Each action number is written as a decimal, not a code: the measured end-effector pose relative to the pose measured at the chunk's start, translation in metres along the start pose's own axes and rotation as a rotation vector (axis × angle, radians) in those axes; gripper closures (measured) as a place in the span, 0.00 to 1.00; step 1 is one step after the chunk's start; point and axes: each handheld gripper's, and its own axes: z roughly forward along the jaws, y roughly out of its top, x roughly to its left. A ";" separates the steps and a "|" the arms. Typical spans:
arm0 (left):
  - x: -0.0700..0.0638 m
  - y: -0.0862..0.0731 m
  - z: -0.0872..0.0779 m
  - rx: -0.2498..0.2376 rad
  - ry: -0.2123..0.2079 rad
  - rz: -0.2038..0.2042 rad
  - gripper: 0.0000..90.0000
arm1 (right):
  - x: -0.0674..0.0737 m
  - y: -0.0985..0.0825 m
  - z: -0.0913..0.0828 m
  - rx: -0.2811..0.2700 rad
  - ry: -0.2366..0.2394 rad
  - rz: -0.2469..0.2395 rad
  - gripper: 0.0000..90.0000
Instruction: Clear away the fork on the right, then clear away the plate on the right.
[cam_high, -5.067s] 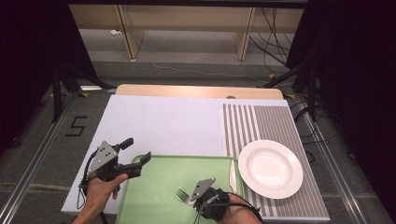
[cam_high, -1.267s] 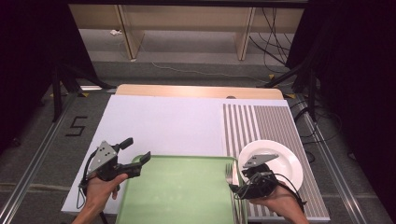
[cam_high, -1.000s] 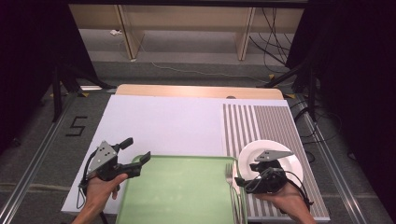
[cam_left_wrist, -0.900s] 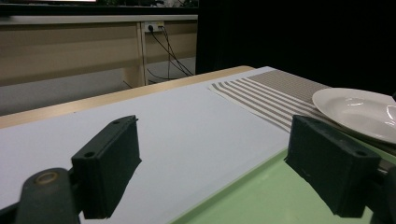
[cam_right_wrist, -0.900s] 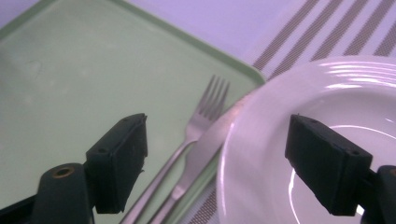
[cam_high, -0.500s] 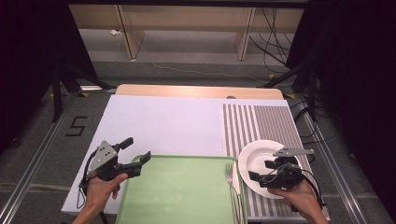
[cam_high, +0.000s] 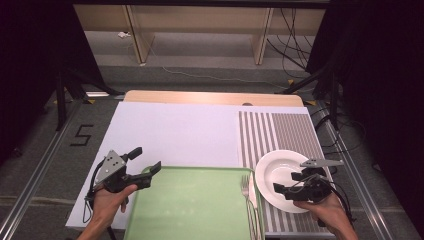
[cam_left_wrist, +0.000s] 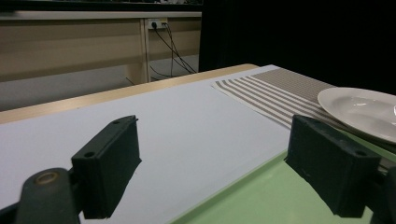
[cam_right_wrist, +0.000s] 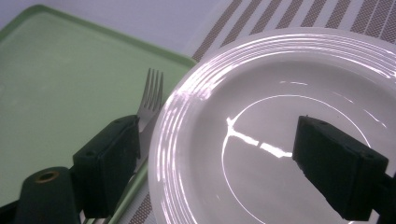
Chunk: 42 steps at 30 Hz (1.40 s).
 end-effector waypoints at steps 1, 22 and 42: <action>0.000 0.000 0.000 0.000 0.001 -0.003 0.18 | -0.003 0.000 0.000 -0.005 -0.001 -0.010 0.18; 0.000 0.000 0.000 -0.001 -0.002 -0.004 0.18 | -0.034 -0.011 -0.011 -0.039 -0.082 0.128 0.18; -0.003 0.001 -0.002 -0.008 -0.017 0.014 0.18 | -0.061 -0.026 -0.023 -0.089 -0.179 0.210 0.18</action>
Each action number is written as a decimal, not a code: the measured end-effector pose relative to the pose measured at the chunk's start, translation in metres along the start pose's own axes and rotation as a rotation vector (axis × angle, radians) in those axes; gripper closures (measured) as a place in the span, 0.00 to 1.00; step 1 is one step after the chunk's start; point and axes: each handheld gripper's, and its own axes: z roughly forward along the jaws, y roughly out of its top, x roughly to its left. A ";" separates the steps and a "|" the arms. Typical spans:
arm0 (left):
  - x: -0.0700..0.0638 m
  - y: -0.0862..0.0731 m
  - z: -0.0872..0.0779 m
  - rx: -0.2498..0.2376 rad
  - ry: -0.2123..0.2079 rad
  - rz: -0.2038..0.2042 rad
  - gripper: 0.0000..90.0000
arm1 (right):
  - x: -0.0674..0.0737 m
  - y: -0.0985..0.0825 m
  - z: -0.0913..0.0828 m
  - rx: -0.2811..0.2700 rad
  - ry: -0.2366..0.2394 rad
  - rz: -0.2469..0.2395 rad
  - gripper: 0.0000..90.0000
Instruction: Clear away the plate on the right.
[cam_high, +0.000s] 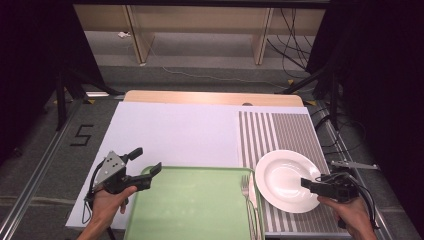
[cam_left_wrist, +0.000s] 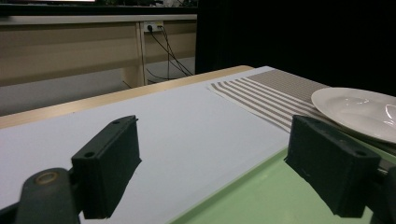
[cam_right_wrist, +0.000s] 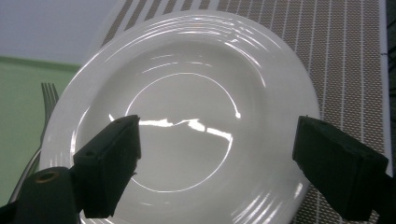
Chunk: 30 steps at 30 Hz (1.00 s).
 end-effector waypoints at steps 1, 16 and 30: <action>0.000 0.000 0.000 0.000 -0.001 0.000 0.18 | -0.003 -0.001 -0.001 -0.006 0.004 -0.005 0.18; -0.001 0.000 0.000 0.001 -0.001 -0.001 0.18 | -0.016 -0.012 -0.008 0.087 0.007 0.143 0.19; -0.001 -0.001 0.001 0.002 -0.008 0.001 0.18 | -0.024 -0.019 0.002 0.170 0.031 0.192 0.26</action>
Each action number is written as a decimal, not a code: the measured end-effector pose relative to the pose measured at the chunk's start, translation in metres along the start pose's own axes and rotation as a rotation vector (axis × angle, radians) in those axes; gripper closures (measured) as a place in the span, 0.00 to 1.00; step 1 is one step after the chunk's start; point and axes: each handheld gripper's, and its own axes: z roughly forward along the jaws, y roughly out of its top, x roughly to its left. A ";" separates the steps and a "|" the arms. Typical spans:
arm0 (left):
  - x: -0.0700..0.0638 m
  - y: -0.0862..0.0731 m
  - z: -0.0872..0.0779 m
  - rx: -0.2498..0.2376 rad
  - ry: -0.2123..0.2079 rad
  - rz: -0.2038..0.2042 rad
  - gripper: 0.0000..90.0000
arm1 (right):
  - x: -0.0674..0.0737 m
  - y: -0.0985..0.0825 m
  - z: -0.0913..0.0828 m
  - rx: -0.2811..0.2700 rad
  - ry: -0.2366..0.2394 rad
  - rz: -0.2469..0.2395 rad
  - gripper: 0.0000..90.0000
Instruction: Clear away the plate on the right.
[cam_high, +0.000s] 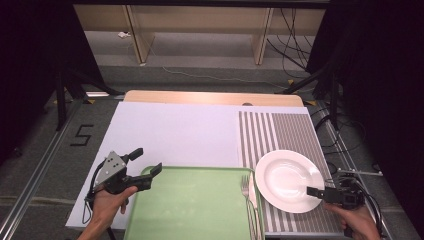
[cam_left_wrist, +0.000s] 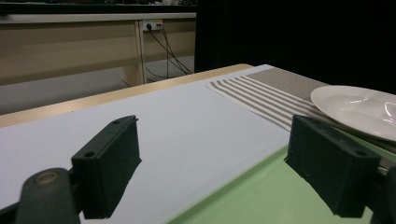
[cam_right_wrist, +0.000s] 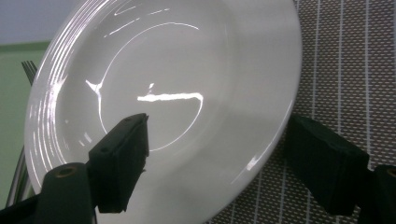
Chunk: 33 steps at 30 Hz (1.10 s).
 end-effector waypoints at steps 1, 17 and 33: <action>0.000 0.000 0.000 0.001 0.002 0.001 0.18 | -0.002 0.001 -0.001 0.014 0.029 -0.003 0.27; 0.001 0.000 -0.001 0.004 0.011 0.000 0.18 | -0.006 0.000 0.009 0.053 0.100 0.063 0.40; 0.001 0.000 -0.001 0.006 0.009 0.003 0.18 | -0.023 -0.003 0.012 0.040 0.208 0.169 0.64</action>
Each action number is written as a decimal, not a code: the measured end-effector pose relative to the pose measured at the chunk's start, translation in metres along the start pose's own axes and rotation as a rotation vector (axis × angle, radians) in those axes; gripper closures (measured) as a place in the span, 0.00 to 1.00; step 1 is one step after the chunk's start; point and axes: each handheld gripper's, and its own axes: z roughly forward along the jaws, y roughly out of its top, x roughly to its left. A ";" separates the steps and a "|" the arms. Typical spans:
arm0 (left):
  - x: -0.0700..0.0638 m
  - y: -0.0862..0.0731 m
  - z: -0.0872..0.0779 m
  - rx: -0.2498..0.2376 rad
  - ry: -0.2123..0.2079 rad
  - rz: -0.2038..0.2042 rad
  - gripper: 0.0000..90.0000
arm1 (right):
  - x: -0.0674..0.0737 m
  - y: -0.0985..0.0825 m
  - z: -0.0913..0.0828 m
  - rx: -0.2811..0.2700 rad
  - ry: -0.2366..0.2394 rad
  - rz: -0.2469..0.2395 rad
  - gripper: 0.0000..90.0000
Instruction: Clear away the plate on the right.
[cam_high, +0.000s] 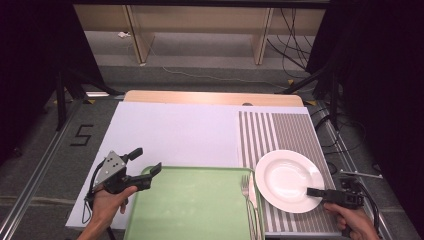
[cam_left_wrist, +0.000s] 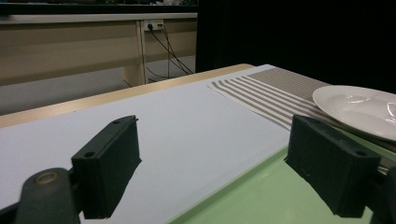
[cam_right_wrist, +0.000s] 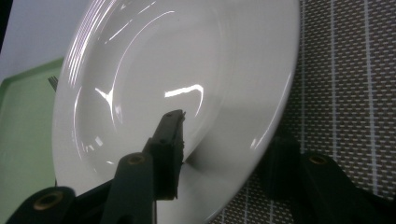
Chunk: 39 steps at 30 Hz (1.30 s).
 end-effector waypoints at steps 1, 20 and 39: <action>0.000 0.000 0.000 0.000 0.000 0.000 0.18 | -0.001 0.000 0.000 -0.003 -0.002 -0.008 0.65; 0.000 -0.001 0.001 -0.007 -0.004 -0.004 0.18 | -0.009 0.000 0.009 0.016 0.125 0.119 0.78; 0.001 -0.001 0.001 0.001 -0.001 -0.001 0.19 | -0.012 0.003 0.013 -0.016 0.141 0.152 0.85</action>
